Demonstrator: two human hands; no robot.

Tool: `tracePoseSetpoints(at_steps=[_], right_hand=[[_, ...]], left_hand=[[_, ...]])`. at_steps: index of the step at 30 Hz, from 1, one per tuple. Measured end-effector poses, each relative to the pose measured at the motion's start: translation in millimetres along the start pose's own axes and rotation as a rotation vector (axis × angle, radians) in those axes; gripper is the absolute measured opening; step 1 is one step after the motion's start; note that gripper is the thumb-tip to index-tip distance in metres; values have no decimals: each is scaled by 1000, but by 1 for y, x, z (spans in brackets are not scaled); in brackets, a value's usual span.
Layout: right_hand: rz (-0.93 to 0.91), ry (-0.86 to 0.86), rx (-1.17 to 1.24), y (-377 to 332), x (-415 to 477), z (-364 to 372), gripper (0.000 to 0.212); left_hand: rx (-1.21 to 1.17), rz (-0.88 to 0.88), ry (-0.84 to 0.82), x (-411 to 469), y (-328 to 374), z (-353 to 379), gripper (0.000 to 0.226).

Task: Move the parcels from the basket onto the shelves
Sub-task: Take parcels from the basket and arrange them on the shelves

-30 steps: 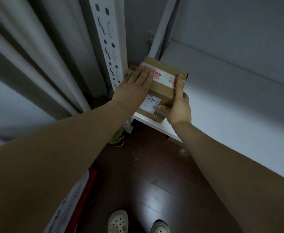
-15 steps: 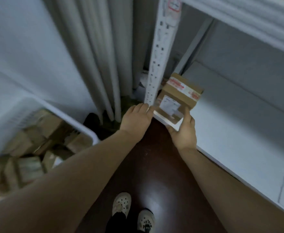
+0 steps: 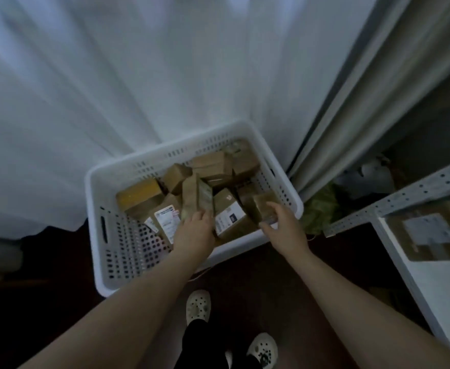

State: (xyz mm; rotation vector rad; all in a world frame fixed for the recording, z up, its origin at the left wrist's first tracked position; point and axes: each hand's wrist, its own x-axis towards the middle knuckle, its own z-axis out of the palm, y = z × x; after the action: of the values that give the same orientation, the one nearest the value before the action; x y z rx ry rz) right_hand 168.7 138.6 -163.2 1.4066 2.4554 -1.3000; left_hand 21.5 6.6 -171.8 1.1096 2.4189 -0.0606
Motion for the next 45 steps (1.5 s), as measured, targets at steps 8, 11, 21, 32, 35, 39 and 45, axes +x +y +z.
tracePoseSetpoints(at_steps=[8,11,21,32,35,39,45], right_hand=[[-40,-269,-128,-77,73,108,47],[-71,-314,-188,-93,101,152,43],[-450,-420,-912,-103,200,250,60],[-441,-278,-746,-117,202,249,43],[-282,-272,-303,-148,188,219,41],[-120,-257,114,-192,158,162,30],[-36,-164,525,-246,97,68,45]], left_hand=[[-306,-305,-126,33,-140,7,35],[-441,-357,-144,51,-170,12,32],[-1215,-782,-100,147,-208,88,41],[-1401,-862,35,158,-212,75,29],[-1386,-774,115,139,-213,25,32],[-1421,-655,191,107,-205,-48,39],[-1398,-437,194,71,-180,-149,45]])
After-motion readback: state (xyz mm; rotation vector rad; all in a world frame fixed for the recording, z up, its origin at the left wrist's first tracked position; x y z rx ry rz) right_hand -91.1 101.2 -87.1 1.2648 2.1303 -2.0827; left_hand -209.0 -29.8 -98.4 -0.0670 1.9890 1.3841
